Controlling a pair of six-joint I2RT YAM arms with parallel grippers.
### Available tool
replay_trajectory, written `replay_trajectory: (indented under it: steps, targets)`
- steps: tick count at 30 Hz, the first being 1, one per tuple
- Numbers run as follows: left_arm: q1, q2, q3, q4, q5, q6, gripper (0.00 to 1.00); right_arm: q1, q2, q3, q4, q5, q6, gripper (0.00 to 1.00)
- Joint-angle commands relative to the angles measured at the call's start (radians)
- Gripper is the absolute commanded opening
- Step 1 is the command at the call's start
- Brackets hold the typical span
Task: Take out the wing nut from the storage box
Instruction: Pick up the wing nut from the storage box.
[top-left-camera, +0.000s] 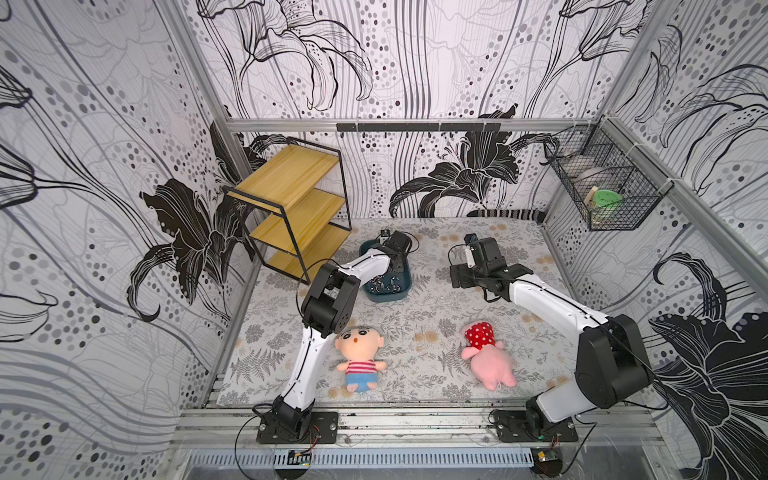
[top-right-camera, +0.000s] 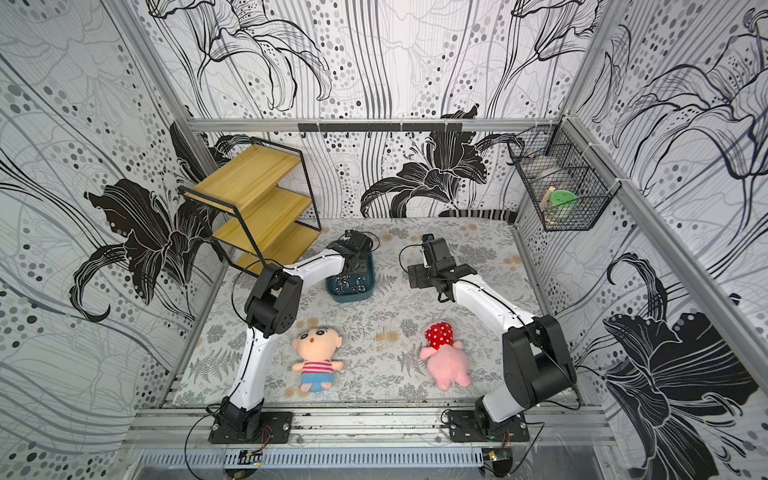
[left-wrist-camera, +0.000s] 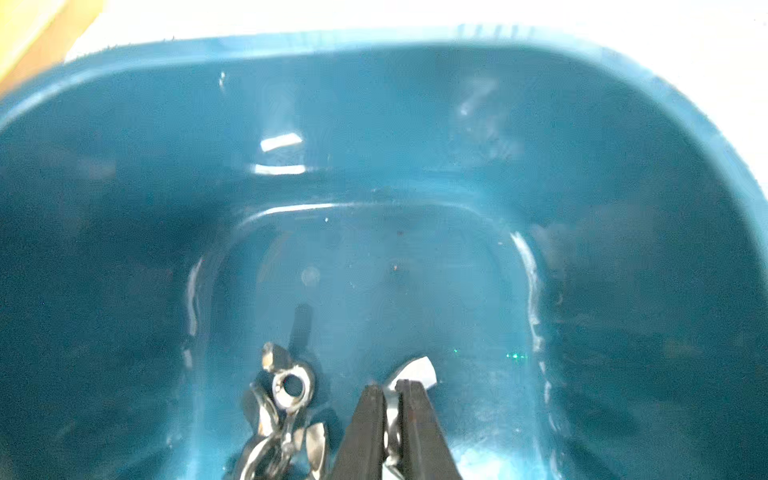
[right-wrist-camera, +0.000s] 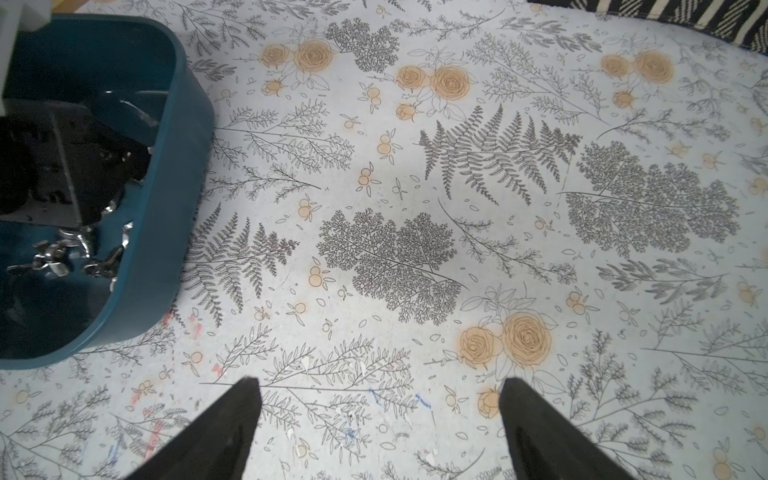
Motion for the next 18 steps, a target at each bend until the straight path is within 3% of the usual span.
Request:
replay_trajectory:
  steps: [1, 7, 18]
  targets:
    - [-0.001, 0.003, -0.019, -0.011, 0.024, 0.002, 0.10, 0.008, 0.008, 0.031, -0.020, -0.007, 0.011, 0.96]
    - [-0.001, -0.021, -0.018, -0.009, 0.033, 0.006, 0.03, 0.008, 0.003, 0.032, -0.023, -0.004, 0.012, 0.96]
    - [-0.060, -0.119, 0.048, -0.046, -0.020, 0.050, 0.01, 0.009, -0.007, 0.030, -0.021, 0.026, 0.024, 0.96]
